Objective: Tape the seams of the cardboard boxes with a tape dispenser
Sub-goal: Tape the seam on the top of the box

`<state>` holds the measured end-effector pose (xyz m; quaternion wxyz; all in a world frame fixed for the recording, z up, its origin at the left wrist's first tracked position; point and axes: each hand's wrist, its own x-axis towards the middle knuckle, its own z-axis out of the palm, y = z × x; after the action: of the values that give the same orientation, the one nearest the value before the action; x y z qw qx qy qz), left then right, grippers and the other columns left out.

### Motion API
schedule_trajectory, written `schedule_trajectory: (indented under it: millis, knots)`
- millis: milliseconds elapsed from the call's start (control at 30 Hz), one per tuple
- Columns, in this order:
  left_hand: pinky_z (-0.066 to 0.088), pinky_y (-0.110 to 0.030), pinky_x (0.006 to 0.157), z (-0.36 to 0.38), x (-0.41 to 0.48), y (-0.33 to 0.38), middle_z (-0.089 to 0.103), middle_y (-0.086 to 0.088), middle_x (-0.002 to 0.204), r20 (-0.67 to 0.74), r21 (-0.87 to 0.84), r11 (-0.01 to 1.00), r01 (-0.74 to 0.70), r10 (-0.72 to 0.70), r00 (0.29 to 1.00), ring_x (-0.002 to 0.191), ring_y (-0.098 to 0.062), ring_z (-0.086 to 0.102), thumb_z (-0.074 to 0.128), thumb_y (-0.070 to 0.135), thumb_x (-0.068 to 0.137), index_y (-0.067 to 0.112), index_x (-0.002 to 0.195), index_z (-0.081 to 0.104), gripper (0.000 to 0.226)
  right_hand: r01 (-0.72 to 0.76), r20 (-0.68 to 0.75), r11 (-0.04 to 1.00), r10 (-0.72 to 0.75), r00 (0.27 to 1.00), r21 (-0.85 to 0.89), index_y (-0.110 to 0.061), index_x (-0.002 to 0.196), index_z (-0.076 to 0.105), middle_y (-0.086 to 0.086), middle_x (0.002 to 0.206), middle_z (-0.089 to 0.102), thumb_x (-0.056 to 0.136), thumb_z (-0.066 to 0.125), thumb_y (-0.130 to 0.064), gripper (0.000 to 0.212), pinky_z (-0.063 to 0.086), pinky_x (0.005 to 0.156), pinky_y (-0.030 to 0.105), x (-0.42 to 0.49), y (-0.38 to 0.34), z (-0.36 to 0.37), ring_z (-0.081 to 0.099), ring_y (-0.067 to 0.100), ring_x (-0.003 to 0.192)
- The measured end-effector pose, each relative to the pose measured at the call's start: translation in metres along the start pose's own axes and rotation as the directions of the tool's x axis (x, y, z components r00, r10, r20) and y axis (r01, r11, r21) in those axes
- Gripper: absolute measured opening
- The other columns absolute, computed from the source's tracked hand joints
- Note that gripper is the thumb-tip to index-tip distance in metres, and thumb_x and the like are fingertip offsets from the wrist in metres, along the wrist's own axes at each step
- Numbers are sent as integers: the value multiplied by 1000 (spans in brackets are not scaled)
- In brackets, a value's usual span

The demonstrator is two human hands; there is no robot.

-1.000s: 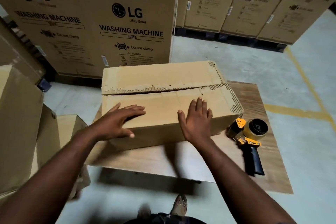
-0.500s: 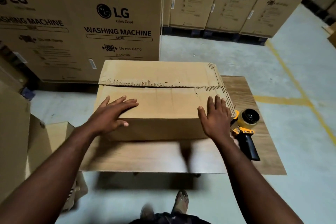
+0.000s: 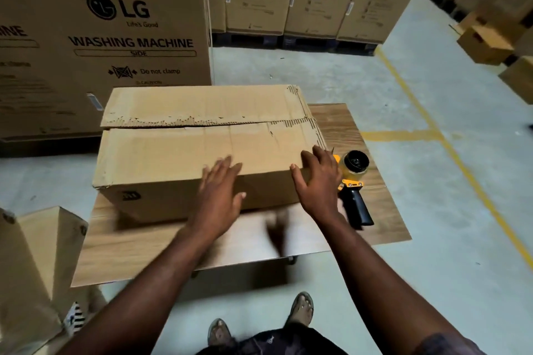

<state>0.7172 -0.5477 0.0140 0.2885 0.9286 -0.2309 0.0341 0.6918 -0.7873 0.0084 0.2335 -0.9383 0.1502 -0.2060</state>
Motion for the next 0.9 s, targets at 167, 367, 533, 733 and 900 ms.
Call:
schedule_trajectory:
  millis: [167, 367, 533, 733, 900]
  knots:
    - [31, -38, 115, 58, 15, 84, 50, -1, 148, -17, -143, 951, -276, 277, 961, 135, -20, 44, 66, 16, 85, 18, 137, 55, 54, -76, -82, 976, 94, 992, 207, -10, 134, 59, 18, 142, 46, 87, 60, -22, 48, 36, 112, 38, -6, 56, -16, 45, 33, 132]
    - [38, -27, 106, 155, 50, 152, 55, 1, 137, 348, -284, 957, -51, 153, 925, 124, -17, 52, 64, 18, 89, 20, 132, 58, 43, -432, 194, 897, 408, 892, 99, -8, 144, 47, 20, 137, 46, 84, 73, -13, 65, 45, 103, 42, 1, 156, -40, 49, 38, 127]
    - [44, -22, 92, 232, 78, 181, 63, -2, 131, 616, -250, 861, 443, -211, 759, 114, -19, 62, 65, 16, 92, 17, 131, 62, 40, -614, 423, 789, 561, 712, -13, -2, 141, 45, 23, 136, 50, 85, 80, -35, 74, 45, 95, 37, 18, 209, -36, 52, 38, 127]
    - [48, -25, 54, 271, 97, 203, 60, -4, 78, 736, -314, 511, 800, -402, 545, 60, -14, 55, 50, 12, 100, 15, 121, 58, 23, -815, 639, 572, 595, 488, 91, -4, 110, 67, 16, 112, 71, 81, 66, -74, 76, 50, 80, 34, 39, 247, -4, 67, 32, 106]
    - [55, -20, 65, 279, 101, 207, 64, -7, 100, 790, -392, 249, 886, -402, 463, 77, -13, 64, 47, 5, 103, 11, 128, 53, 27, -933, 791, 309, 517, 326, 183, -8, 97, 76, 13, 95, 77, 72, 70, -75, 72, 58, 73, 32, 51, 265, 8, 74, 24, 81]
